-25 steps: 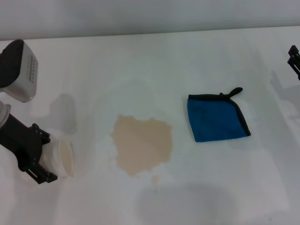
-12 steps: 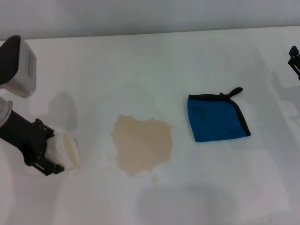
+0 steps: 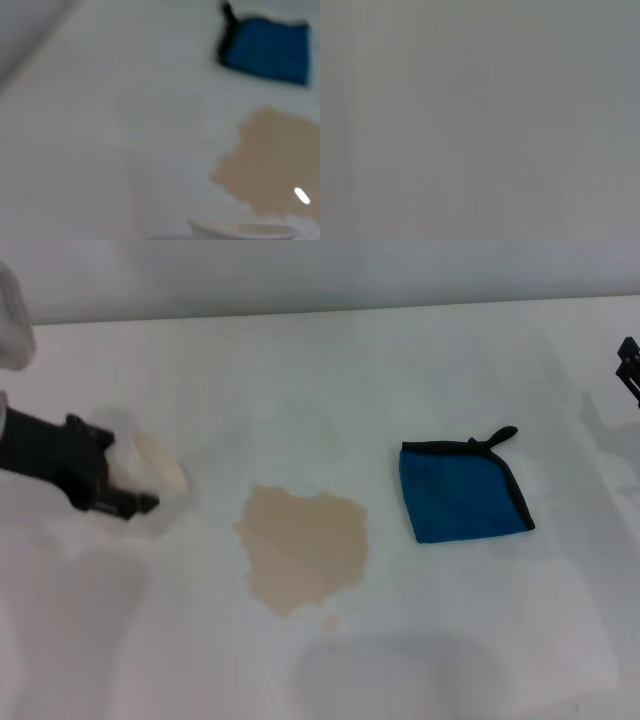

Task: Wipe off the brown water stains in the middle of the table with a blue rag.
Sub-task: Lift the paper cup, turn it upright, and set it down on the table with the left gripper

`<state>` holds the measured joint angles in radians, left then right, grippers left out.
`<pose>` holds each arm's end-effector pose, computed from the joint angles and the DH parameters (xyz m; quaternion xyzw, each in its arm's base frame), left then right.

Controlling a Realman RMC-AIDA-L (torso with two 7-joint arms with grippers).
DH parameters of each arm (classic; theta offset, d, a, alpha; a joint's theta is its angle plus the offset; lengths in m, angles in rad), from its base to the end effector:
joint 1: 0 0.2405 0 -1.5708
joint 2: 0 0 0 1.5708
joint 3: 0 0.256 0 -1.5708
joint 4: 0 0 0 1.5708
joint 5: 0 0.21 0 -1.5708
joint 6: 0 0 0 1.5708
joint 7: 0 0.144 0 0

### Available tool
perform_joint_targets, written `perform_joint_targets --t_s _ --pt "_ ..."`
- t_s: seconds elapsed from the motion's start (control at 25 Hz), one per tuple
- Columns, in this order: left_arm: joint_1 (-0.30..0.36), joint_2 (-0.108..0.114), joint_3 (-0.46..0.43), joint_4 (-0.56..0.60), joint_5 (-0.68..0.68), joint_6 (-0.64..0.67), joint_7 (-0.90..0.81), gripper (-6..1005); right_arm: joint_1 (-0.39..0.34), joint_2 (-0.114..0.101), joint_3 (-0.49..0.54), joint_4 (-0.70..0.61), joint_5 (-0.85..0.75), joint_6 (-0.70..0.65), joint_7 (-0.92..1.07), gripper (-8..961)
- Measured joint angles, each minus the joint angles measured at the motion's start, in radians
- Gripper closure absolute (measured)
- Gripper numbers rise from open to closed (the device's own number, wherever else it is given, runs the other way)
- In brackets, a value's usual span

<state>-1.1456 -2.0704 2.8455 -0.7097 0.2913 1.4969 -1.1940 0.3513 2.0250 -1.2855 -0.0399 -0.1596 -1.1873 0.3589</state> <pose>-0.2372 0.4004 0.0173 -0.9842 -0.1210 0.0738 0.1066 0.3931 0.2958 0.0325 -0.6593 0.2921 0.2725 0.6370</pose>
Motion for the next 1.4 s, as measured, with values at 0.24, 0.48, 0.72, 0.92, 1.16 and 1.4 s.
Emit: perform_joint_targets --t_s 0.24,0.48,0.72,0.92,1.16,1.4 --pt "0.122 0.000 0.000 -0.039 -0.397 0.001 0.093 288 0.000 0.000 0.000 0.000 0.000 -0.001 0.000 112" --pt "0.255 -0.004 0.000 0.013 -0.680 0.010 0.183 288 0.000 0.000 -0.001 0.000 -0.001 -0.007 0.000 112" --pt "0.443 -0.002 -0.001 0.233 -0.984 0.003 0.391 287 0.000 0.001 -0.004 -0.004 -0.004 -0.007 0.000 112" --pt "0.559 -0.004 -0.002 0.432 -1.171 -0.041 0.594 287 0.007 0.001 -0.007 -0.008 -0.007 -0.007 0.000 112" --pt "0.655 -0.008 -0.003 0.670 -1.377 -0.176 0.855 290 0.010 0.001 -0.009 -0.009 -0.009 -0.007 0.000 112" --pt "0.659 -0.011 -0.003 0.778 -1.482 -0.313 0.995 288 0.011 0.001 -0.009 -0.009 -0.009 -0.007 0.000 112"
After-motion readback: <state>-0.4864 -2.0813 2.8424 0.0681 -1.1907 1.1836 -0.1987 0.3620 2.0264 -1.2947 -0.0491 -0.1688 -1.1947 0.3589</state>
